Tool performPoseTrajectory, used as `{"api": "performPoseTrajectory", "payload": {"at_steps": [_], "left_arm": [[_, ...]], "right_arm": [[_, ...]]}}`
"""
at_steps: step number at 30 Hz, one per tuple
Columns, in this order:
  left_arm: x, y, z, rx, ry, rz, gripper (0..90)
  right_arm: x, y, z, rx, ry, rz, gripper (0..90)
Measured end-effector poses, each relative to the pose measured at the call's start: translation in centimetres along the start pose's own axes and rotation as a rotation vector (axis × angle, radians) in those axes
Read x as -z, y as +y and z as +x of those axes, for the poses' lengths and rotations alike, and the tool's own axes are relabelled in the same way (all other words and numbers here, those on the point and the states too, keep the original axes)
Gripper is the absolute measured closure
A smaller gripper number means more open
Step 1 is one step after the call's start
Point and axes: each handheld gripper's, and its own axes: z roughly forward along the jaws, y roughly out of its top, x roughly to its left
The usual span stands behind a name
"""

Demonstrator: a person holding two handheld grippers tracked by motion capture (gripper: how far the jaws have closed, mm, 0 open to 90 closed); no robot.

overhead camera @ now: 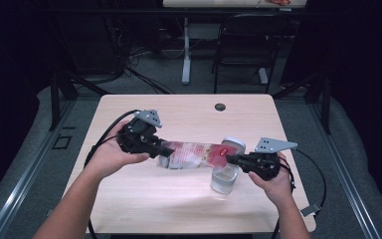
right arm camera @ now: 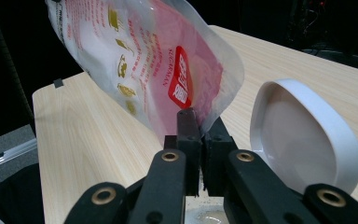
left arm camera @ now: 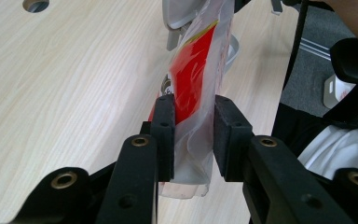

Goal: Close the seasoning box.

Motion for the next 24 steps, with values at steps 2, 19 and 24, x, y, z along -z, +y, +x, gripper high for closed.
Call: {"api": "performPoseTrajectory", "payload": {"at_steps": [2, 19, 24], "left_arm": [[-0.02, 0.11, 0.0, -0.002, 0.0, -0.001, 72.5], [-0.03, 0.43, 0.01, -0.003, 0.001, -0.006, 72.6], [-0.02, 0.4, 0.06, -0.003, -0.001, -0.004, 72.6]], "right_arm": [[0.04, -0.05, -0.02, -0.004, -0.001, -0.001, 87.7], [0.02, -0.32, -0.18, -0.004, -0.001, 0.003, 87.6], [-0.01, -0.34, -0.19, -0.005, 0.0, 0.002, 87.6]]}}
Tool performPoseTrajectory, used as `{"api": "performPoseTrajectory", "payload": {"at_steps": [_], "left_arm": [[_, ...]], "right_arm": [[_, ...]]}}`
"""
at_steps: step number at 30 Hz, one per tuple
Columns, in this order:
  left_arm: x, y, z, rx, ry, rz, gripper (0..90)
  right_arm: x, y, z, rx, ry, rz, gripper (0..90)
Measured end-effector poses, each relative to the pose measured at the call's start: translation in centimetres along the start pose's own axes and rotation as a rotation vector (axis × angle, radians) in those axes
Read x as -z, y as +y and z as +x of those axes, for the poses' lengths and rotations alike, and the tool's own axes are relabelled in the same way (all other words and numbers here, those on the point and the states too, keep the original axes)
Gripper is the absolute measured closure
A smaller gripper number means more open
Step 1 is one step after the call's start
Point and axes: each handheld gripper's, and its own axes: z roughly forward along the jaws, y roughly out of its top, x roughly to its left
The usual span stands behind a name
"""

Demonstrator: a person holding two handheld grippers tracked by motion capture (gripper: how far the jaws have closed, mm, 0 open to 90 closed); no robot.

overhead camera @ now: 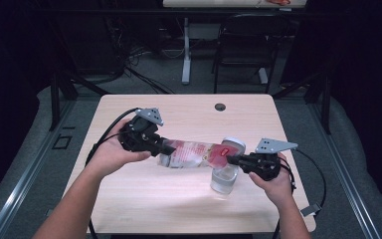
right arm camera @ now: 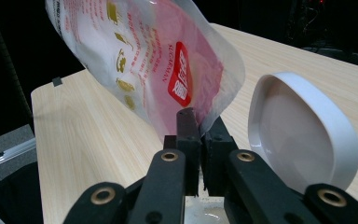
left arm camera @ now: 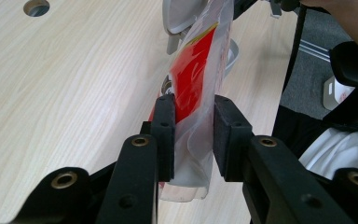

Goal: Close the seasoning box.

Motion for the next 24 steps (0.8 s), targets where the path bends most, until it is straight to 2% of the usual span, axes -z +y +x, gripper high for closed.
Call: {"api": "performPoseTrajectory", "payload": {"at_steps": [24], "left_arm": [[-0.06, -0.05, 0.1, 0.005, -0.003, -0.005, 72.5]], "right_arm": [[-0.18, -0.16, -0.06, 0.002, -0.001, 0.012, 87.5]]}}
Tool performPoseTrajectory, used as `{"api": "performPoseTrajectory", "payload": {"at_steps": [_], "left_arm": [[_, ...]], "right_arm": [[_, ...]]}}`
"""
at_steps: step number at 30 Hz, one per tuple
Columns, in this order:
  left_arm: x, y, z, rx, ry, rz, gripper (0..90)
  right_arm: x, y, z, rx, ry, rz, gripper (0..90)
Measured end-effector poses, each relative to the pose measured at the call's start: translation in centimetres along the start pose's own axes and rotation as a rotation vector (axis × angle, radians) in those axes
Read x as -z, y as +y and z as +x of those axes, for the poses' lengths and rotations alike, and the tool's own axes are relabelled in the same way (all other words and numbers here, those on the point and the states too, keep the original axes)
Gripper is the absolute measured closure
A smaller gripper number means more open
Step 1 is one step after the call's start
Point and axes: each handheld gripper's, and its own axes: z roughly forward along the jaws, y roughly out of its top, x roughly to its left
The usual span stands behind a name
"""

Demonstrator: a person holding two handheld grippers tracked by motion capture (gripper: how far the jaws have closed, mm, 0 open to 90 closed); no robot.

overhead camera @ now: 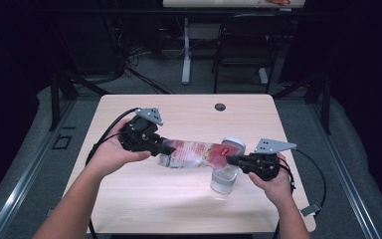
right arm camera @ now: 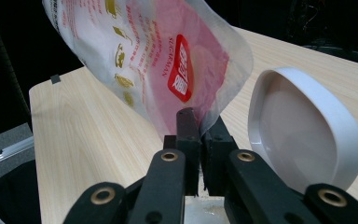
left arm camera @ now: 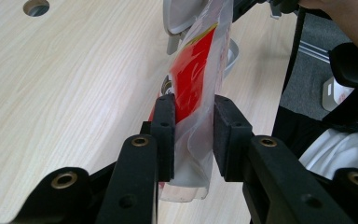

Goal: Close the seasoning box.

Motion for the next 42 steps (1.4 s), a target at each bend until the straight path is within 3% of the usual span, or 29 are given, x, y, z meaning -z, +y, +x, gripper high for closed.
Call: {"api": "performPoseTrajectory", "payload": {"at_steps": [42], "left_arm": [[0.04, 0.44, 0.06, -0.004, 0.0, 0.006, 72.6]], "right_arm": [[-0.08, -0.16, -0.13, -0.004, -0.004, 0.001, 87.2]]}}
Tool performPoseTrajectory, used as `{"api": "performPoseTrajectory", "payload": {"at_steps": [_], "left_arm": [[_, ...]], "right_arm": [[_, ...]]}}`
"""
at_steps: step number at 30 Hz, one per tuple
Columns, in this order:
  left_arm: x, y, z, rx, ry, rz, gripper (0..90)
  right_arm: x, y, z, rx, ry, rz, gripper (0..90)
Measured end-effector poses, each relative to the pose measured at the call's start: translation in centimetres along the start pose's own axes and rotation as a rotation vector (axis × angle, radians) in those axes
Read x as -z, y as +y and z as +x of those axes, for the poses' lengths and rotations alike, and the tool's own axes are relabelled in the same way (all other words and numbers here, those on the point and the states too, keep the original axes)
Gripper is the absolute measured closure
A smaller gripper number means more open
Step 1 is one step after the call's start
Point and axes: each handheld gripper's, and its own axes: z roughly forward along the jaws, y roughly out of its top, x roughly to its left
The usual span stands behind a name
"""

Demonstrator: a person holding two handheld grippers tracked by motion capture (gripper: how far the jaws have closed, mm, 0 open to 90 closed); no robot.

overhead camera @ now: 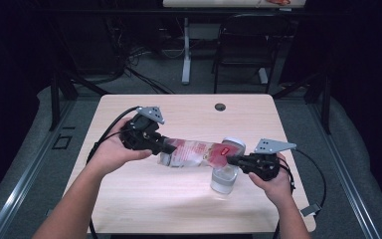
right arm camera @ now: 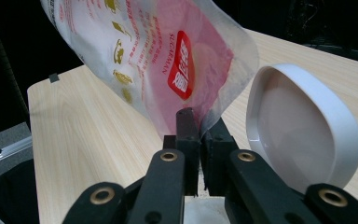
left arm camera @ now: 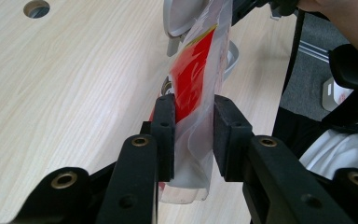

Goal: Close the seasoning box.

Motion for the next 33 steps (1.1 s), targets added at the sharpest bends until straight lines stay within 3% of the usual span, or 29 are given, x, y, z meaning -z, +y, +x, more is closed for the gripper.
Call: {"api": "performPoseTrajectory", "payload": {"at_steps": [33], "left_arm": [[0.05, 0.62, -0.3, -0.003, 0.0, -0.01, 73.3]], "right_arm": [[0.38, 0.16, 0.0, -0.002, -0.005, 0.003, 86.7]]}}
